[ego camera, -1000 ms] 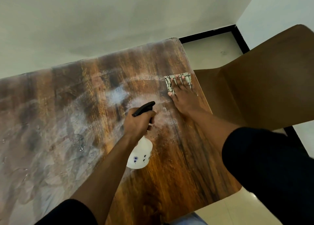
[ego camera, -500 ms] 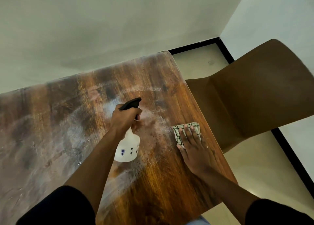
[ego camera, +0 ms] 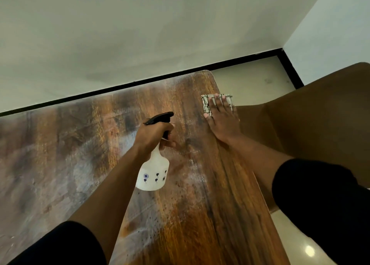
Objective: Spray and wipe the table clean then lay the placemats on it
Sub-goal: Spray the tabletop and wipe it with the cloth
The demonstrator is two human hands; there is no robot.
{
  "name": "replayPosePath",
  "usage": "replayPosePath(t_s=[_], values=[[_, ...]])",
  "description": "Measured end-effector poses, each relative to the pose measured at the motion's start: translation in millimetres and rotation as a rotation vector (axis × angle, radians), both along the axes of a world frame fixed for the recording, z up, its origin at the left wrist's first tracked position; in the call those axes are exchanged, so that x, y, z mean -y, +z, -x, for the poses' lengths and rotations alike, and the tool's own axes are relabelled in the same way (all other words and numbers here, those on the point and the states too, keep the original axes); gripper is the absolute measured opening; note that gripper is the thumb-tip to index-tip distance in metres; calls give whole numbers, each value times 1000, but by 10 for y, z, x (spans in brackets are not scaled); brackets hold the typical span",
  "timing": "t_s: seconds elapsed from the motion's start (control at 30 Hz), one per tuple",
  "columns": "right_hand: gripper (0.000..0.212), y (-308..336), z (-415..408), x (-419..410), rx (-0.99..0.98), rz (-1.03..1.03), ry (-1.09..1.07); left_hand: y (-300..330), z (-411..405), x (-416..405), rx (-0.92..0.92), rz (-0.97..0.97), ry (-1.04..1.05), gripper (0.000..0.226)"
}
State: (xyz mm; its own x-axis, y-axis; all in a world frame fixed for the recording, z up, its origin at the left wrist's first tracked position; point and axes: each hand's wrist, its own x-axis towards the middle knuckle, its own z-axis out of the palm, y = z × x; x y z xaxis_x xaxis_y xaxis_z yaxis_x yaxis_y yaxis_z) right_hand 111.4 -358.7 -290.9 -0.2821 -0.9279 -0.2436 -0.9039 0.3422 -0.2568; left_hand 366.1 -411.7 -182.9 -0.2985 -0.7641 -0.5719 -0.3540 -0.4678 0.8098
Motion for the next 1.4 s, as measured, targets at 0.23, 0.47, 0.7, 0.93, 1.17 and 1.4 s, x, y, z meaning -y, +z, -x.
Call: replayPosePath(t_s=[0.23, 0.47, 0.7, 0.93, 1.17, 1.4], values=[[65, -20, 150, 296, 5, 18, 24, -18, 74, 34, 33, 22, 87, 21], [64, -94, -236, -928, -27, 127, -59, -109, 163, -14, 48, 19, 69, 26], [64, -164, -219, -984, -49, 94, -45, -179, 222, -61, 27, -14, 45, 34], [68, -83, 183, 237, -53, 52, 64, -266, 172, -39, 25, 28, 67, 44], [67, -19, 172, 1144, -46, 5, 32, -193, 32, 75, -35, 6, 161, 45], [69, 13, -729, 1563, -13, -5, 201, -169, -234, 174, -28, 23, 254, 44]])
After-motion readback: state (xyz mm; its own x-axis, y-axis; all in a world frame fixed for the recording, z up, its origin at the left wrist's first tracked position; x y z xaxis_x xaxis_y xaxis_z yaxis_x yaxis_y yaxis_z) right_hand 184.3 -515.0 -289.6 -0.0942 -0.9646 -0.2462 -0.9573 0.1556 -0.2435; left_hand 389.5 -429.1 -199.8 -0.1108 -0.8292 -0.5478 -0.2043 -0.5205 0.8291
